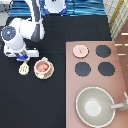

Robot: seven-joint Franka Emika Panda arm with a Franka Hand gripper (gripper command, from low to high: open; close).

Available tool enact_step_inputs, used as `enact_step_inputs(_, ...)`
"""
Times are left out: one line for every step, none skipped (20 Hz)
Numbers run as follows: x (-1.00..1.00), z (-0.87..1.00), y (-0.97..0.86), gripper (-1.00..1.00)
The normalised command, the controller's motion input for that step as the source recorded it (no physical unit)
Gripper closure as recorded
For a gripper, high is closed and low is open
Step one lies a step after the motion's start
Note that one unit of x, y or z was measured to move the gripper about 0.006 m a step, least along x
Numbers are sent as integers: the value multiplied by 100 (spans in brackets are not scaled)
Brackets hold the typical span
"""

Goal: Take the lid off the pot, put the pot on the plate, and use the tool to push the pot to the front of the table.

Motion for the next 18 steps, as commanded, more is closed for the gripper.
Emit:
enact_step_inputs(-33,0,-1,100)
enact_step_inputs(-39,4,0,100)
enact_step_inputs(-48,23,1,100)
enact_step_inputs(-54,53,19,100)
enact_step_inputs(-55,72,25,100)
enact_step_inputs(-55,73,27,100)
enact_step_inputs(-57,75,27,100)
enact_step_inputs(-59,76,25,100)
enact_step_inputs(-60,75,30,100)
enact_step_inputs(-60,73,30,100)
enact_step_inputs(-59,73,30,100)
enact_step_inputs(-58,72,30,100)
enact_step_inputs(-57,71,30,100)
enact_step_inputs(-57,68,30,100)
enact_step_inputs(-55,63,29,100)
enact_step_inputs(-53,57,27,100)
enact_step_inputs(-55,53,30,100)
enact_step_inputs(-53,47,31,100)
